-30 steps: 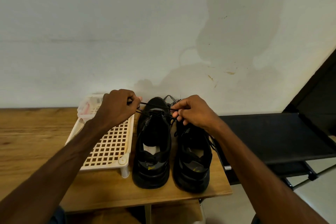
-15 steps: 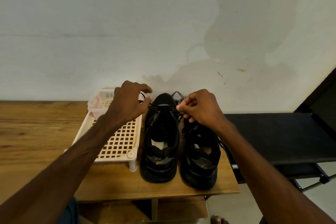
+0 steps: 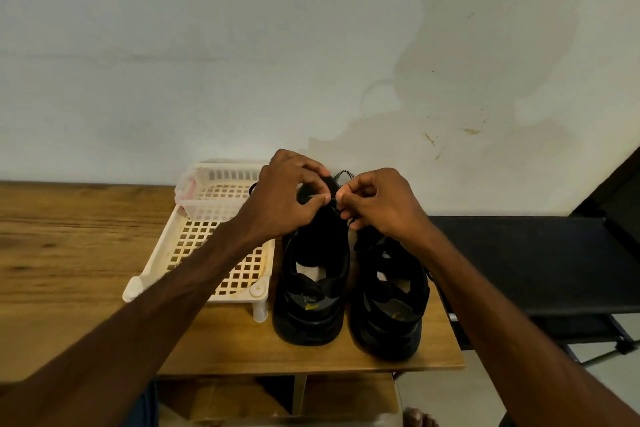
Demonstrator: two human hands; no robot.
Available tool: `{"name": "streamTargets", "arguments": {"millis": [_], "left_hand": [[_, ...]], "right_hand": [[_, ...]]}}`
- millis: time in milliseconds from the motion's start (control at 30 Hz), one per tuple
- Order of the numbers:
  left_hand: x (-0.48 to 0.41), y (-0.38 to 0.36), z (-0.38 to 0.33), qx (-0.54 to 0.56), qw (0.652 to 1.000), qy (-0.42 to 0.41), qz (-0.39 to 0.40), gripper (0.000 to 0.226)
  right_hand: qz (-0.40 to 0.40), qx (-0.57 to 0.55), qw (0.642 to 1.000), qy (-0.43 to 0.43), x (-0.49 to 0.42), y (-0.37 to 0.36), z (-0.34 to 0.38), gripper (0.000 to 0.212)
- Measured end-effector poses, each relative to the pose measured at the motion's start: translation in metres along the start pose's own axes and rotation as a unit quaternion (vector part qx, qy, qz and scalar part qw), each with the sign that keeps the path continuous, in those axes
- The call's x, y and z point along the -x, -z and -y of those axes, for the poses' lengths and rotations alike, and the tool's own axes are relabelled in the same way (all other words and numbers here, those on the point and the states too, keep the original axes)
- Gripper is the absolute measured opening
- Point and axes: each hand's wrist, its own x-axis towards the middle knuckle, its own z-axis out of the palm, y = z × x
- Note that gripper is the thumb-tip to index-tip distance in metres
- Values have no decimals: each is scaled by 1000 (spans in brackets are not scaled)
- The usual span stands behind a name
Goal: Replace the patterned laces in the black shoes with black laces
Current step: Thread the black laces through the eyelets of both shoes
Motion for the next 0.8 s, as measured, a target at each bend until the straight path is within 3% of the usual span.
{"name": "streamTargets", "arguments": {"millis": [67, 200, 433, 800], "left_hand": [[2, -2, -1, -10, 1000, 21, 3, 9], [5, -4, -6, -45, 997, 60, 14, 4], [9, -12, -11, -69, 991, 93, 61, 4], [10, -15, -13, -89, 988, 96, 77, 5]], "right_hand": [[-4, 39, 999, 0, 2, -3, -3, 15], [40, 217, 975, 28, 7, -12, -10, 39], [4, 216, 976, 28, 5, -21, -15, 12], [-13, 162, 987, 1, 10, -17, -12, 18]]}}
